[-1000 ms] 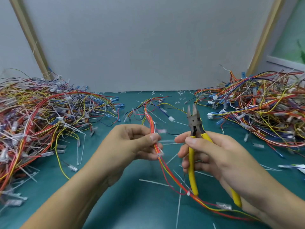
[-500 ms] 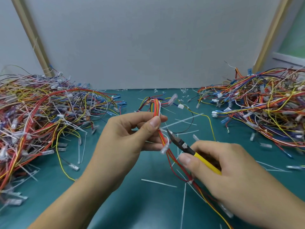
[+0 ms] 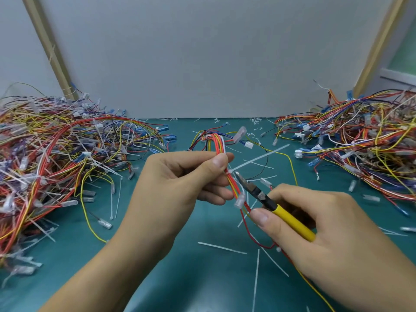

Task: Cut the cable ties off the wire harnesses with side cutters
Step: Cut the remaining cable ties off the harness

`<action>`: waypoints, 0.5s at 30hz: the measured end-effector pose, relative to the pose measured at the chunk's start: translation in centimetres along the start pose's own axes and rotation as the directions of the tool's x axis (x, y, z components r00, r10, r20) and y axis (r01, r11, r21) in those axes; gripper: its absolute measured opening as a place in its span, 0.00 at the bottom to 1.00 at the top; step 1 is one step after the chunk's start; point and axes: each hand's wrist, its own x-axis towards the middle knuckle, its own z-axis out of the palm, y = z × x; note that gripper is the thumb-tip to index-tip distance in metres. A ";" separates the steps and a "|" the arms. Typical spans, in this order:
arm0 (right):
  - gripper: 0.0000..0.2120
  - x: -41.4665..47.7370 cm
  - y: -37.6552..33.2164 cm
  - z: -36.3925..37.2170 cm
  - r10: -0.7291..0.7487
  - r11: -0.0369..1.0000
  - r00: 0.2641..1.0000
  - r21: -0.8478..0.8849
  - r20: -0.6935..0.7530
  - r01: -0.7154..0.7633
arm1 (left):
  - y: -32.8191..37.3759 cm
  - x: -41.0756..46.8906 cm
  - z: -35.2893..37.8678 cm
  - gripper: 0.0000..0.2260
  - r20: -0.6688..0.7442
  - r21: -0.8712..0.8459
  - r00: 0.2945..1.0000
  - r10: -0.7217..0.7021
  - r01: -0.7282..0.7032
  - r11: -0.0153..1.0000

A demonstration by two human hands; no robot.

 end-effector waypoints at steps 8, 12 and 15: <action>0.25 0.1 0.1 0.1 -0.012 0.999 1.000 -0.044 -0.019 0.011 | 0.1 0.0 0.1 0.10 0.000 0.003 1.000 0.016 -0.016 1.000; 0.25 0.1 0.1 0.2 -0.018 1.000 1.000 -0.025 -0.020 0.017 | 0.1 0.0 0.1 0.09 -0.002 0.008 0.999 0.032 -0.032 0.999; 0.25 0.1 0.1 0.1 -0.026 0.999 0.999 -0.020 -0.025 0.025 | 0.2 0.0 0.1 0.08 -0.005 0.020 0.999 0.052 -0.052 0.998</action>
